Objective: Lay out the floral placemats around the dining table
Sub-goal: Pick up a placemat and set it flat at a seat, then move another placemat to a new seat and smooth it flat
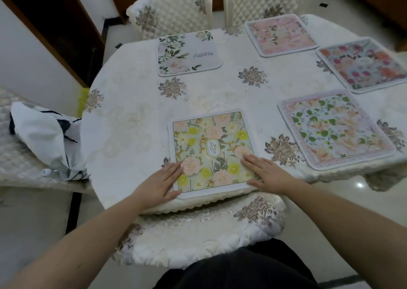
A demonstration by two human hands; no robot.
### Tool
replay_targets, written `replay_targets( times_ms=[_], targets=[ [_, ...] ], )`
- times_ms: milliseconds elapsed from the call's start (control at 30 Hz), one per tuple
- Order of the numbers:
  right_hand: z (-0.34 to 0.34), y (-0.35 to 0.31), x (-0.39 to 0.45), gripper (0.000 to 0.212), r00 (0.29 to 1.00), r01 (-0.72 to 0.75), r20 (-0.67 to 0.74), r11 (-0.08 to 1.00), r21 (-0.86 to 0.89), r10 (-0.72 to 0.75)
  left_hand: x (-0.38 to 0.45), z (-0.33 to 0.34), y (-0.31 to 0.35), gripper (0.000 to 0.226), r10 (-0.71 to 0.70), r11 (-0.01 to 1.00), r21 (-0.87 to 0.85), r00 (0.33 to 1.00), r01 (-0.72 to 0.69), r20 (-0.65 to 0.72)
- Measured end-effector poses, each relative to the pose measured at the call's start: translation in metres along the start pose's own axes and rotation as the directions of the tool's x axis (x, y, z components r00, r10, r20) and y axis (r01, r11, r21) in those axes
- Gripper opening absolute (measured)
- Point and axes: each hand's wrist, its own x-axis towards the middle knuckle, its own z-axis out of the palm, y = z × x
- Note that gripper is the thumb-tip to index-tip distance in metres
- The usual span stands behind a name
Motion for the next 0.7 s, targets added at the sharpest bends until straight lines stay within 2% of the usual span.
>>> replay_targets(
  times_ms=[100, 200, 267, 367, 533, 600, 700],
  targets=[
    [-0.005, -0.005, -0.002, 0.073, 0.999, -0.052, 0.019, 0.996, 0.066, 0.051, 0.004, -0.017, 0.004, 0.08, -0.034, 0.999, -0.038, 0.998, 0.036, 0.061],
    [-0.019, -0.012, 0.0, 0.071, 0.986, -0.12, 0.128, 0.986, 0.114, 0.106, 0.015, -0.042, 0.013, 0.059, -0.115, 0.992, -0.033, 0.982, 0.122, 0.148],
    [-0.032, -0.018, -0.001, 0.067, 0.969, -0.172, 0.189, 0.983, 0.067, 0.156, 0.025, -0.063, 0.025, 0.05, -0.184, 0.983, 0.003, 0.966, 0.186, 0.182],
    [-0.048, -0.023, -0.016, 0.06, 0.966, -0.24, 0.107, 0.97, 0.042, 0.234, 0.045, -0.089, 0.057, 0.044, -0.212, 0.975, 0.097, 0.966, 0.199, 0.145],
    [-0.06, -0.007, -0.076, 0.062, 0.931, -0.364, 0.031, 0.918, 0.155, 0.364, 0.09, -0.117, 0.137, 0.05, -0.082, 0.994, 0.067, 0.997, 0.081, 0.015],
    [-0.057, 0.006, -0.108, 0.062, 0.896, -0.428, -0.024, 0.877, 0.219, 0.443, 0.108, -0.122, 0.174, 0.051, 0.012, 0.998, 0.064, 1.0, -0.011, -0.023],
    [-0.046, 0.023, -0.15, 0.064, 0.823, -0.536, -0.077, 0.814, 0.222, 0.563, 0.132, -0.126, 0.224, 0.056, 0.11, 0.992, 0.068, 0.991, -0.105, -0.07]
  ],
)
